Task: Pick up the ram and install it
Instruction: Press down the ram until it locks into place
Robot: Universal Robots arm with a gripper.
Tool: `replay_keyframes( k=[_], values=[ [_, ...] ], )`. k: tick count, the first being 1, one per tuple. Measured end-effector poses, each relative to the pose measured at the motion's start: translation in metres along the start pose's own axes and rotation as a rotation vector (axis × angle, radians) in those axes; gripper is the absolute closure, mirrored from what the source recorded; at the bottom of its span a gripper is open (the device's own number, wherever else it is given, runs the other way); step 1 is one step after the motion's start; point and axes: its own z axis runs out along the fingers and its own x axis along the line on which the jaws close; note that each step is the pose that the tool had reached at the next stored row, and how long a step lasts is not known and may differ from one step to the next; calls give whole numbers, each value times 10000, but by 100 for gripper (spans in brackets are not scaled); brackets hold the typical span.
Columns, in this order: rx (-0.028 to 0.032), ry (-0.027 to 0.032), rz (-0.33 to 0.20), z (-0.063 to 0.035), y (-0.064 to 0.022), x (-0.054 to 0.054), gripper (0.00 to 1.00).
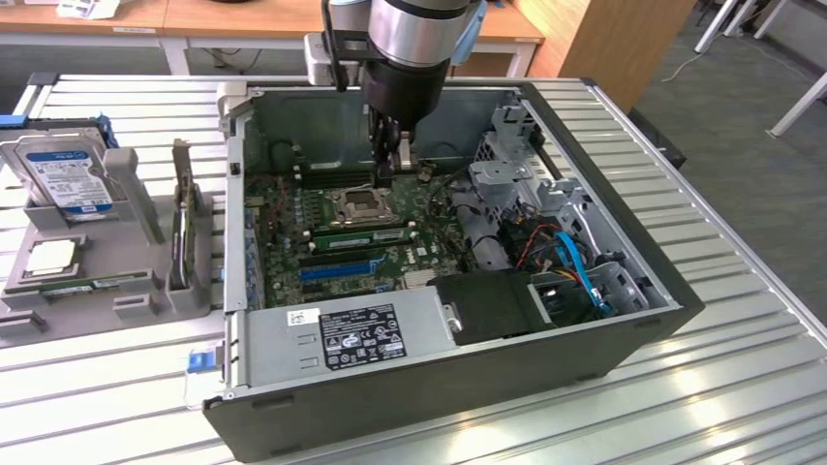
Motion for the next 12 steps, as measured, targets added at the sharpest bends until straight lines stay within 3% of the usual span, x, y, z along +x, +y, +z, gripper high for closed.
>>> replay_keyframes(
  k=[12],
  values=[
    [7, 1, 2, -21, 0, -2, 90]
  ],
)
